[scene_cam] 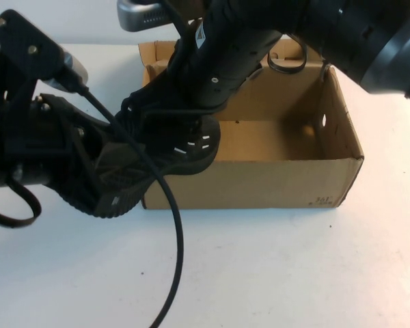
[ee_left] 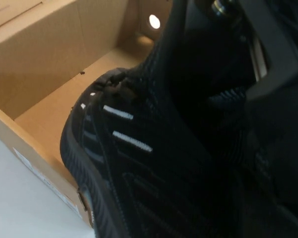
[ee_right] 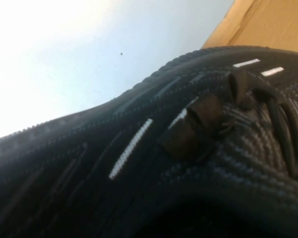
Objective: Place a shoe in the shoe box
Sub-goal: Hand over the shoe
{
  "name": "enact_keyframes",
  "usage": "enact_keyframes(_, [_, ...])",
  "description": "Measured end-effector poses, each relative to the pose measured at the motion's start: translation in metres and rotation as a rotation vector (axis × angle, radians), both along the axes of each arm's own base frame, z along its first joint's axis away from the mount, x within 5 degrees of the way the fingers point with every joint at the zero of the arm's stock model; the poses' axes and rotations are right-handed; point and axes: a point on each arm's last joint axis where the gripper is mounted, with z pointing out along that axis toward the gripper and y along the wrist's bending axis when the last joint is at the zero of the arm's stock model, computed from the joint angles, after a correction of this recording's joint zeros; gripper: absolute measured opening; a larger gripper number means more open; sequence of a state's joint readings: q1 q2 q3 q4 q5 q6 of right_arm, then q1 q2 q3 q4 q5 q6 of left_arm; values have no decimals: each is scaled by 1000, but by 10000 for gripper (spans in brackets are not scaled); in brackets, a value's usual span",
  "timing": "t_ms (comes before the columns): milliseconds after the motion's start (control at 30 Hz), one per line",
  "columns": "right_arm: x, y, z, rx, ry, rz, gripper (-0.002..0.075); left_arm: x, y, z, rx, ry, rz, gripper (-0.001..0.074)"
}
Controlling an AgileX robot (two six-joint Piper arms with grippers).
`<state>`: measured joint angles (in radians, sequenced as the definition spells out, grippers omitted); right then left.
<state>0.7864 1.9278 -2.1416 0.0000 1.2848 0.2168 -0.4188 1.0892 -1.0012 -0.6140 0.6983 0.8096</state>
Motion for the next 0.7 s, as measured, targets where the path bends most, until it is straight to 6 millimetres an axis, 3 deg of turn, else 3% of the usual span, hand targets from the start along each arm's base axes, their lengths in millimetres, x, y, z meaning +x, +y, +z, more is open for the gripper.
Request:
enact_keyframes(133, [-2,2,0,21,19,25,87,0,0,0,0,7,-2,72])
enact_keyframes(333, [-5,5,4,71,39,58,418,-1,0,-1,3,22,-6,66])
enact_keyframes(400, [-6,3,9,73,20,78,484,-1,0,-1,4,22,-6,66])
enact_keyframes(700, [-18,4,51,190,-102,233,526,-1,0,-1,3,14,-3,66])
